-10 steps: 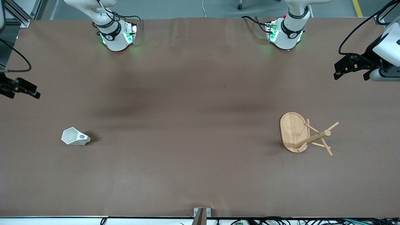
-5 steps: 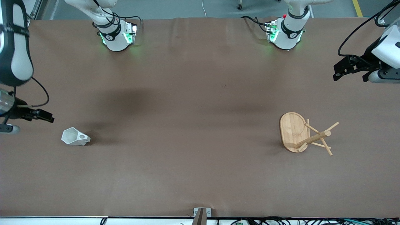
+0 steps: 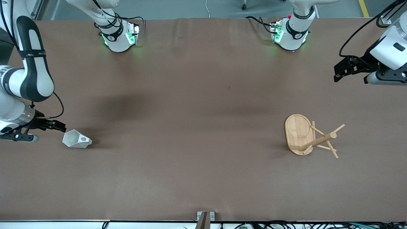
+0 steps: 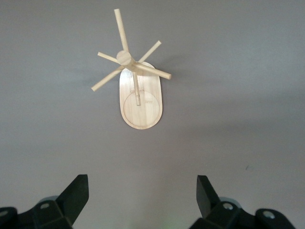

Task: Hang cup on rack
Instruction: 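Reach the right gripper down to the white cup and grasp it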

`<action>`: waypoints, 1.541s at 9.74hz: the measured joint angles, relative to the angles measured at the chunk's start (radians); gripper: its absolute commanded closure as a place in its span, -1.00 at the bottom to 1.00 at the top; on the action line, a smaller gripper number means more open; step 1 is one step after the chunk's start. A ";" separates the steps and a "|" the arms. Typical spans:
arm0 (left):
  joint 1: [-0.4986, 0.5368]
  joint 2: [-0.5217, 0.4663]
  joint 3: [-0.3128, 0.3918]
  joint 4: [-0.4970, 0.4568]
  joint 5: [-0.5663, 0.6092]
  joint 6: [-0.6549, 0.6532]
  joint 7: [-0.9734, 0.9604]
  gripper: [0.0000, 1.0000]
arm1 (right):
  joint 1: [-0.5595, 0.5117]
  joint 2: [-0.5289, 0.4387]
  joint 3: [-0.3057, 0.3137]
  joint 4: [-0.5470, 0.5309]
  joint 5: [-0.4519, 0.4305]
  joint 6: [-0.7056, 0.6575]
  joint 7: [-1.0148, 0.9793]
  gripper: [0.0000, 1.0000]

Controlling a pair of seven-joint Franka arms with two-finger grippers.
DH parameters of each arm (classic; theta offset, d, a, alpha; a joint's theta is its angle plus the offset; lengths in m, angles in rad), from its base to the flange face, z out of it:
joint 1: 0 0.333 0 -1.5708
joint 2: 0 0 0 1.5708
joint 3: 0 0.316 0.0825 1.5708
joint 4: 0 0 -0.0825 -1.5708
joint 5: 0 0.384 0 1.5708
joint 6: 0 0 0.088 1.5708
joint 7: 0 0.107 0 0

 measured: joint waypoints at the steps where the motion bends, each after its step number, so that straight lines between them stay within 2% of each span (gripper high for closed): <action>1: 0.000 0.000 -0.002 0.002 0.000 -0.010 0.000 -1.00 | -0.004 0.027 0.000 -0.006 0.000 0.042 -0.001 -0.90; 4: 0.004 0.000 -0.001 0.003 0.000 -0.021 0.000 -1.00 | -0.006 0.110 0.000 -0.001 0.000 0.119 -0.002 -0.74; 5: 0.004 0.000 -0.001 0.003 0.000 -0.021 0.000 -1.00 | -0.006 0.125 0.001 0.009 0.000 0.122 -0.002 -0.59; 6: 0.004 0.000 -0.001 0.003 0.000 -0.021 0.000 -1.00 | -0.006 0.138 0.001 0.026 0.000 0.122 -0.002 -0.33; 8: 0.004 0.000 -0.001 0.003 0.000 -0.023 0.001 -1.00 | -0.006 0.164 0.003 0.062 0.001 0.122 -0.002 0.76; 9: 0.004 0.000 -0.001 0.004 0.000 -0.035 0.001 -1.00 | -0.006 0.175 0.003 0.075 0.001 0.122 -0.002 0.98; 12: 0.004 0.000 -0.003 0.007 0.000 -0.059 0.001 -1.00 | -0.005 0.182 0.011 0.096 0.011 0.110 -0.002 0.99; 15: 0.003 -0.001 -0.003 0.025 0.000 -0.060 0.001 -1.00 | -0.005 0.173 0.012 0.118 0.010 0.025 -0.002 0.99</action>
